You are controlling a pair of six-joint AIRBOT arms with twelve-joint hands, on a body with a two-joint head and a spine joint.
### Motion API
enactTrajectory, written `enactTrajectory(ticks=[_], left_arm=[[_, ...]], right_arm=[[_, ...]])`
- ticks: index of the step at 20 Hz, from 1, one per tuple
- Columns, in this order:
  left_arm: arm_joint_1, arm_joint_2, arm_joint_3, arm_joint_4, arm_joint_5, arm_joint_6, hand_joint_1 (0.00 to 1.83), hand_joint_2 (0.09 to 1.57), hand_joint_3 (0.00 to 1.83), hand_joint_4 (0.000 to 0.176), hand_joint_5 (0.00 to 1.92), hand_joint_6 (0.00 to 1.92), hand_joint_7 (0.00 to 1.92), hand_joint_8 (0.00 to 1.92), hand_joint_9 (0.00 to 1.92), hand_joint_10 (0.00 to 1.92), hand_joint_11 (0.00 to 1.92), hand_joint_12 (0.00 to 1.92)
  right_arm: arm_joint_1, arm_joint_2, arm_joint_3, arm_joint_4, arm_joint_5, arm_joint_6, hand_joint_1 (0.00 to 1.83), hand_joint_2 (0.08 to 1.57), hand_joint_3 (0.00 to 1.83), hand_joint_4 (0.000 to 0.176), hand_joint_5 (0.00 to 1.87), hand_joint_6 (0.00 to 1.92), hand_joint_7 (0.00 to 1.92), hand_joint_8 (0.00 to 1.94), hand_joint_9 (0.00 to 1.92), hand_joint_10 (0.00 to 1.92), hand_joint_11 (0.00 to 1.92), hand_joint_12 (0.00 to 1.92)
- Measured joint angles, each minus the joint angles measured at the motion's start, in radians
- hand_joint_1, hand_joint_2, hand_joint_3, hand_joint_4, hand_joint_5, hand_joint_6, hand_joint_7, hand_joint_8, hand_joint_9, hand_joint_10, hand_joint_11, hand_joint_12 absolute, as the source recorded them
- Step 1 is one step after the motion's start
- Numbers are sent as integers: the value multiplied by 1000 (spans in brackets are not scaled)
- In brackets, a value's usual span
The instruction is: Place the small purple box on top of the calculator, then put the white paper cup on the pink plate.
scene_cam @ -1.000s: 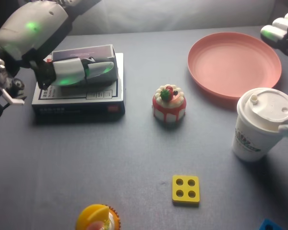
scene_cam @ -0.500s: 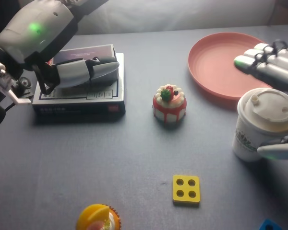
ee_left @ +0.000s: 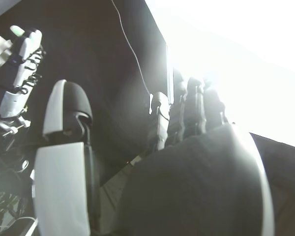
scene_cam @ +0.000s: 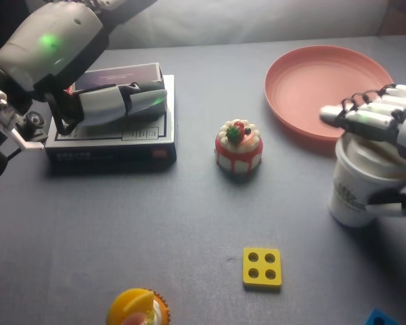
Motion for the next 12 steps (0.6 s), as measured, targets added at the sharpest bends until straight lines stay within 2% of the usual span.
enactTrajectory(ticks=[1,2,4,5,6,7,8,9,10,11,12], left_arm=[[5,0,0,3,0,-2,1013,1107,7,110,160,23,62,11,0,0,8,4],[11,0,0,3,0,-2,1011,1107,7,114,160,21,62,9,0,0,2,2],[13,0,0,-7,7,-3,1012,1114,9,118,157,17,66,8,0,0,0,0],[13,0,0,-6,5,-6,1016,1117,9,110,156,16,73,10,0,0,5,2],[17,0,0,-5,2,-7,1027,1114,7,104,157,15,77,10,0,0,0,0],[24,0,0,-3,-2,-9,1030,1119,8,106,155,13,74,8,0,0,0,0],[31,0,0,-3,1,-12,1030,1124,11,117,149,10,66,4,0,0,0,0],[34,0,0,-7,3,-17,1027,1127,11,125,143,7,51,0,0,0,0,0],[36,0,0,-6,1,-23,1051,1131,11,111,147,8,38,0,0,0,0,0],[37,0,0,-8,-2,-25,1032,1138,13,107,141,5,31,0,0,0,0,0],[37,0,0,-7,-2,-25,1032,1149,17,106,144,6,24,0,0,0,0,0]], right_arm=[[3,0,0,9,2,1,1152,1319,12,0,468,1593,710,1505,634,1804,693,1919],[3,2,0,10,5,3,1103,1336,9,0,497,1660,673,1544,643,1898,763,1921],[6,18,-16,8,9,-2,1097,1343,6,0,489,1641,679,1606,713,1920,864,1921],[15,27,-19,3,17,-2,1083,1349,6,0,481,1679,663,1589,683,1921,852,1921],[26,38,-24,4,46,-1,1087,1347,3,0,490,1666,661,1584,663,1921,818,1921],[31,43,-24,5,72,-1,1097,1341,0,0,500,1614,672,1604,538,1903,625,1921],[53,49,-21,10,100,-2,1092,1348,2,0,484,1632,661,1620,459,1870,530,1921],[71,47,-9,11,109,-2,1101,1347,0,0,462,1656,683,1589,476,1874,559,1921],[87,45,2,14,114,-1,1099,1348,0,0,462,1668,682,1577,547,1892,674,1921],[105,36,17,26,121,-2,1088,1348,0,0,490,1685,654,1563,548,1890,663,1921],[119,22,36,44,124,-3,1081,1352,1,0,509,1698,622,1566,447,1811,486,1921]])
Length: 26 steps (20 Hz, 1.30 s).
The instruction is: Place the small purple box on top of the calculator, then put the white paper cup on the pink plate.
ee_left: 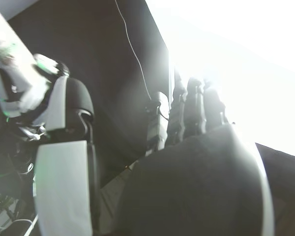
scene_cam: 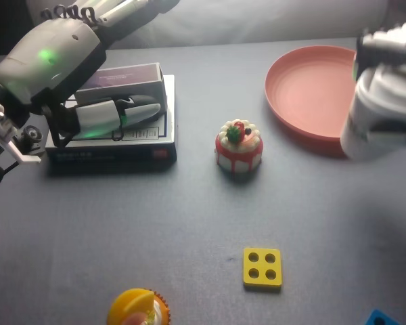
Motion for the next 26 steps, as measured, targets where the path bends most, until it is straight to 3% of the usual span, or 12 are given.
enactTrajectory(ticks=[2,4,5,10,11,13,15,16,20,24,25,26], left_arm=[[5,0,0,0,-7,-1,992,1157,18,113,139,3,24,1,0,0,0,0],[18,0,0,1,-12,-6,1005,1176,21,84,127,0,11,0,0,0,0,0],[22,0,0,1,-15,-6,1013,1174,17,77,128,1,15,2,0,0,0,0],[22,-2,0,-3,-22,-7,1015,1175,14,75,128,1,16,2,0,0,0,0],[22,-3,0,-2,-23,-7,1002,1176,13,88,125,0,12,0,0,0,0,0],[23,-19,13,-3,-27,-21,1004,1182,11,98,120,0,0,0,0,0,0,0],[23,-24,19,1,-30,-27,997,1184,11,97,114,0,0,0,0,0,0,0],[23,-29,21,0,-37,-30,979,1185,10,102,112,0,0,0,0,0,0,0],[23,-33,27,-2,-45,-37,1010,1185,6,101,111,4,0,0,0,0,0,0],[24,-33,27,-2,-54,-45,998,1189,6,99,109,3,7,3,0,0,0,0],[24,-33,27,-2,-57,-48,985,1195,8,109,108,2,2,1,0,0,0,0],[24,-33,27,-2,-63,-49,982,1196,8,111,108,2,1,0,0,0,0,0]], right_arm=[[46,-41,54,42,-29,-7,1084,1351,0,0,508,1675,624,1581,436,1754,442,1921],[113,-103,129,66,-90,-12,1286,1226,0,0,171,653,343,1213,328,1701,272,1921],[139,-130,158,74,-116,-18,1410,1292,0,0,224,546,472,1493,542,1789,418,1921],[235,-276,317,186,-303,-114,1440,1311,0,0,245,505,499,1573,591,1819,469,1921],[247,-297,349,202,-332,-127,1288,1211,0,0,184,546,338,1344,393,1669,305,1921],[278,-354,439,270,-415,-172,1193,1193,0,0,28,908,282,1495,423,1816,509,1921],[288,-369,464,301,-439,-198,1253,1290,8,0,5,672,520,1600,484,1828,486,1921],[288,-373,473,311,-444,-203,1258,1226,0,0,16,548,194,1288,394,1768,422,1921],[288,-380,499,362,-467,-205,1068,1181,0,0,0,564,203,1319,179,1659,103,1921],[287,-381,501,393,-467,-206,965,1159,0,41,0,267,74,871,66,1428,54,1921],[286,-381,501,398,-467,-206,953,1159,0,95,0,138,49,768,33,1395,30,1921],[282,-381,501,405,-467,-206,950,1159,0,107,0,103,54,720,26,1385,23,1921]])
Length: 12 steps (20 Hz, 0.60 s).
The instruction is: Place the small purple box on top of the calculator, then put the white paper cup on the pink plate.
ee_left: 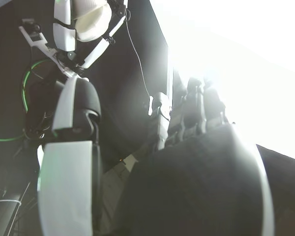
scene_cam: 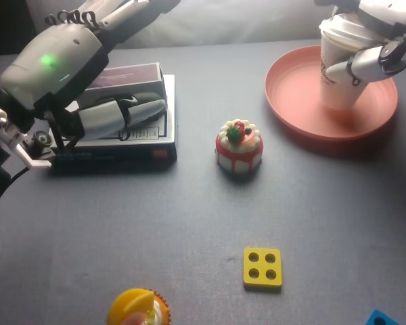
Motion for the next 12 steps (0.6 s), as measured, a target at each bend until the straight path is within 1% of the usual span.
enactTrajectory(ticks=[1,2,3,4,5,6,7,9,10,11,12], left_arm=[[0,0,0,0,-6,-3,982,1197,8,111,108,2,1,0,0,0,0,0],[1,0,0,-1,-10,-4,946,1200,9,115,106,1,5,2,0,0,0,0],[1,0,0,0,-11,-4,946,1201,8,116,107,2,3,1,0,0,0,0],[1,0,0,0,-11,-5,947,1201,7,116,108,2,3,1,0,0,0,0],[1,0,0,0,-11,-6,947,1200,7,116,108,1,4,1,0,0,0,0],[1,0,0,0,-13,-6,961,1190,2,109,125,8,28,10,0,0,0,0],[2,0,0,-1,-14,-7,961,1190,1,111,128,9,35,11,0,0,0,0],[10,0,0,-4,-24,-7,960,1190,1,111,129,9,37,11,0,0,0,0],[14,0,-3,-6,-25,-7,959,1191,2,110,130,9,32,9,0,0,0,0],[14,0,-3,-7,-26,-8,955,1195,3,110,132,8,31,6,0,0,0,0],[14,0,-3,-7,-27,-8,955,1195,3,110,132,8,31,6,0,0,0,0]], right_arm=[[-2,0,0,1,0,0,949,1159,0,109,0,96,56,710,25,1384,22,1921],[-6,0,0,3,-2,0,932,1161,0,98,8,104,17,525,4,1197,4,1921],[-6,0,0,4,-4,-1,939,1158,0,89,6,125,40,380,0,1104,0,1919],[-6,0,-1,4,-5,0,940,1158,0,87,0,146,70,293,0,1078,0,1918],[-8,0,-3,3,-2,0,941,1158,0,87,0,150,77,274,0,1073,0,1918],[-11,0,-6,3,2,0,904,1145,0,114,20,169,125,295,0,1085,0,1880],[-15,0,-9,3,3,0,909,1143,0,105,18,180,95,276,0,1008,0,1875],[-26,1,-14,3,-4,-1,912,1141,0,102,0,224,98,246,0,979,0,1872],[-28,5,-18,3,-8,0,884,1116,0,80,21,229,132,247,0,856,0,1816],[-30,9,-18,3,-5,0,849,1066,0,124,0,33,47,185,0,582,0,1782],[-31,11,-18,3,-2,0,849,1066,0,124,0,33,47,185,0,582,0,1782]])
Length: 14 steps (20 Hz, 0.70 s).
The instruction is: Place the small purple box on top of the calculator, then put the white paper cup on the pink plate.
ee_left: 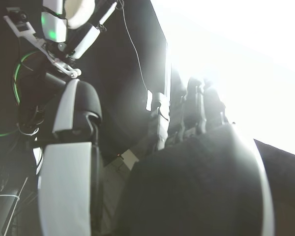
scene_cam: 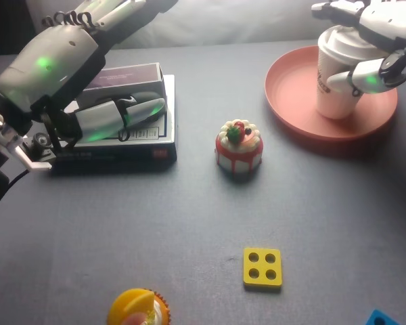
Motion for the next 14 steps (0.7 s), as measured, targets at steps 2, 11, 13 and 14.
enactTrajectory(ticks=[2,11,13,14], left_arm=[[1,0,0,-5,-1,-2,962,1193,1,105,129,6,34,5,0,0,0,0],[12,0,-2,-12,-7,-4,965,1192,1,103,130,3,36,2,0,0,0,0],[12,0,-2,-12,-7,-4,970,1194,1,99,130,3,36,2,0,0,0,0],[12,0,-4,-12,-7,-4,972,1193,1,92,130,3,35,1,0,0,0,0]], right_arm=[[-1,9,-5,0,1,0,815,1020,0,171,0,0,5,24,0,201,0,1628],[-8,25,-15,1,5,-1,736,953,1,176,0,0,0,0,0,0,0,182],[-8,27,-25,4,11,-3,723,939,0,176,0,0,0,0,0,0,0,36],[-8,34,-41,3,14,-5,719,928,0,176,0,0,0,0,0,0,0,0]])
